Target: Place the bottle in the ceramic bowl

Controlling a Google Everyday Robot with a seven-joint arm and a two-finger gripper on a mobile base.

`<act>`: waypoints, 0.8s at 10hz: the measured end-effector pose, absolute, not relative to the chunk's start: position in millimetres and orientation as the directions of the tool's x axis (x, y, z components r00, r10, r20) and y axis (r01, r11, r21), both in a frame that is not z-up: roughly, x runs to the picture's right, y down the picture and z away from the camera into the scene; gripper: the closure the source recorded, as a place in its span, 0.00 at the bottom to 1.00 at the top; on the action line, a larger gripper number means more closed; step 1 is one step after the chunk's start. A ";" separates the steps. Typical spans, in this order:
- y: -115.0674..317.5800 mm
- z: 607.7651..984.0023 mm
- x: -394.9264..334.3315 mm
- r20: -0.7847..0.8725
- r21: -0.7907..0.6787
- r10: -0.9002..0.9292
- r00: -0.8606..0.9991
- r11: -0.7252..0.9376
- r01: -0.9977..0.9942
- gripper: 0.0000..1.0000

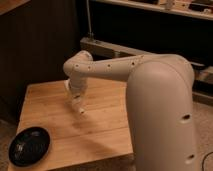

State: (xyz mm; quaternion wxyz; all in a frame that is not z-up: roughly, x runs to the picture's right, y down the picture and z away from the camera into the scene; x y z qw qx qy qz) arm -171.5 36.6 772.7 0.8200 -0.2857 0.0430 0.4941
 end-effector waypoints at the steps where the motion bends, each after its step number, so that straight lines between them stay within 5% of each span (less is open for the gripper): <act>1: 42.1 746.0 -187.9 -0.295 -0.460 0.766 0.571 0.410 -0.787 0.79; 4: 59.9 681.8 -235.6 -0.157 -0.539 0.699 0.698 0.532 -0.653 0.82; 8: 62.8 673.7 -240.8 -0.144 -0.548 0.691 0.709 0.541 -0.638 0.82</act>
